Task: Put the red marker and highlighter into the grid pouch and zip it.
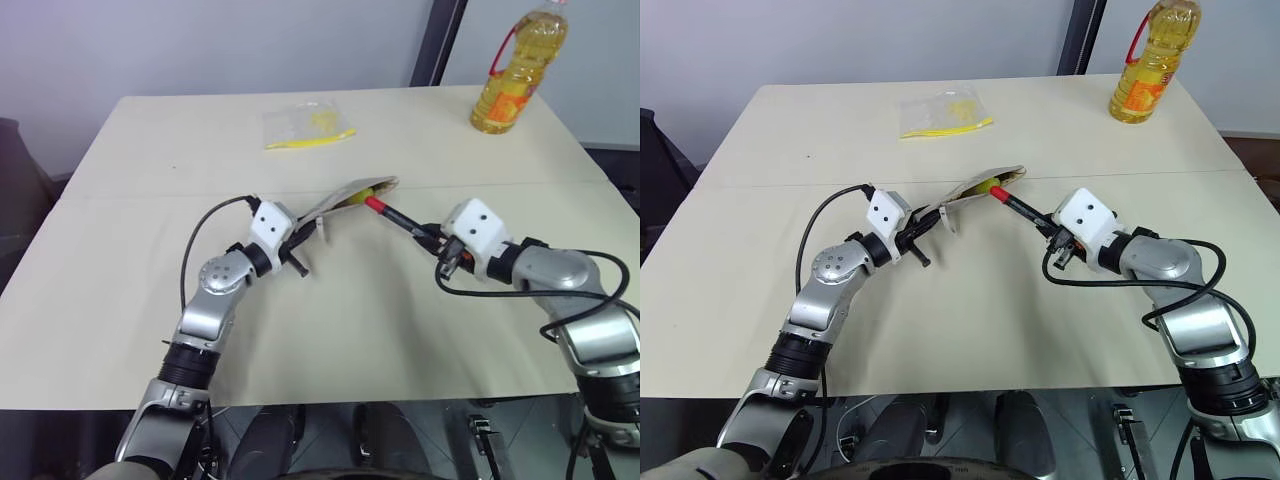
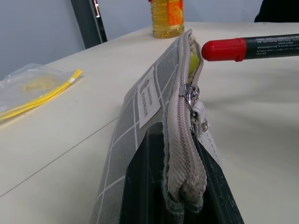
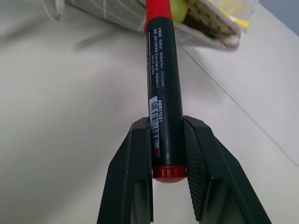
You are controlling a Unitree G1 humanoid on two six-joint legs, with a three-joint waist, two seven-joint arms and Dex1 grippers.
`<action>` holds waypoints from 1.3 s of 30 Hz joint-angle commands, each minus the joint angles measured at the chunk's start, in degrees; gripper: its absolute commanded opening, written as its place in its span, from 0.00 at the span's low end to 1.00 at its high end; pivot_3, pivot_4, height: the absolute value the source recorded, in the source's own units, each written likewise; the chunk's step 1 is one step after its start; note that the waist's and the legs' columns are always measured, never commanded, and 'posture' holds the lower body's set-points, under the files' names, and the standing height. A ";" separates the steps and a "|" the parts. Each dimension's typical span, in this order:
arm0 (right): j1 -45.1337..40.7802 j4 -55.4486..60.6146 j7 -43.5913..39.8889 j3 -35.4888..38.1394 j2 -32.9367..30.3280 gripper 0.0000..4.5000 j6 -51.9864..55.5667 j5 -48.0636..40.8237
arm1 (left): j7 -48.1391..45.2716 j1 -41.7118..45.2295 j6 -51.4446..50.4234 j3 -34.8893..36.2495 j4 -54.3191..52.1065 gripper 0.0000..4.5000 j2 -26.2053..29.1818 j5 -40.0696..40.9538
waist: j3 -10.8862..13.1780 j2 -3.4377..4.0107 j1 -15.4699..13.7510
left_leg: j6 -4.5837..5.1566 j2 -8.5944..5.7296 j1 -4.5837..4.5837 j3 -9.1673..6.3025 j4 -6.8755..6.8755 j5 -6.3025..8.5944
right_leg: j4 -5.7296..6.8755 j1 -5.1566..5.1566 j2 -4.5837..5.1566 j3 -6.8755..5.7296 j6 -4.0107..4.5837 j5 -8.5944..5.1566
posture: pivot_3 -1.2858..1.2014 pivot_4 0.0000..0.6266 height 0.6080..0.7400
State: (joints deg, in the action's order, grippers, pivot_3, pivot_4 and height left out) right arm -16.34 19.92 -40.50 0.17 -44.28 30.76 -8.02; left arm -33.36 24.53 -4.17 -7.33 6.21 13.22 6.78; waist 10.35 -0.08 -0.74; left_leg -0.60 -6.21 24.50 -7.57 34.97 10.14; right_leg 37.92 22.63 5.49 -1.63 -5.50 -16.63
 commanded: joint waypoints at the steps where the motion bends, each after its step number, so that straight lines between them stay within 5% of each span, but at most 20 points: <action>1: -1.60 0.89 -0.46 -0.27 -0.52 0.09 -1.35 0.68 | 0.20 -0.01 0.72 0.19 -2.54 0.00 0.34 -0.14 | 0.00 0.00 0.02 | 0.00 0.00 0.00 0.00 0.00 0.00 | -0.01 0.00 0.00 0.00 0.00 0.00 | 0.52 0.24 1.00; 16: -4.63 1.78 -2.30 -5.58 -2.67 0.09 -1.76 6.14 | -2.21 -0.63 1.58 -1.90 -4.28 0.00 2.04 -1.47 | 0.00 0.00 0.01 | 0.01 0.00 0.03 0.00 -0.01 0.01 | -0.03 0.02 0.01 0.00 0.00 0.00 | 0.52 0.24 1.00; 25: -7.68 2.33 -8.10 -14.10 -9.27 0.09 -9.58 16.46 | -8.70 -0.92 5.69 -7.43 -5.87 0.00 6.86 -5.36 | 0.01 0.01 0.02 | 0.01 0.00 0.05 0.00 -0.04 0.02 | -0.10 0.03 0.02 0.00 0.01 -0.01 | 0.52 0.24 1.00; 35: -15.52 -1.71 -11.63 -20.71 -3.25 0.09 -13.58 22.34 | -12.30 0.07 5.50 -9.56 -7.53 0.00 7.11 -5.59 | 0.01 0.00 0.00 | 0.01 0.00 0.06 -0.01 -0.10 0.02 | -0.14 0.06 0.01 0.01 0.00 0.00 | 0.52 0.24 1.00; 39: -14.83 -1.33 -11.96 -17.53 -3.08 0.52 -11.96 21.21 | -11.69 -0.35 4.01 -8.34 -8.20 0.00 7.18 -5.03 | 0.01 0.00 0.01 | 0.01 -0.01 0.07 -0.02 -0.10 0.02 | -0.15 0.06 0.01 0.01 0.00 0.00 | 0.52 0.24 1.00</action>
State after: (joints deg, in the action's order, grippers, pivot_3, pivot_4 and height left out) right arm -30.20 17.17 -52.43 -20.64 -47.21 18.47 13.93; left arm -45.37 23.68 0.17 -16.70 0.57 20.53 0.73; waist 10.36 -0.08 -0.73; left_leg -0.59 -6.22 24.57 -7.59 34.87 10.16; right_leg 37.77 22.69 5.51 -1.62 -5.50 -16.63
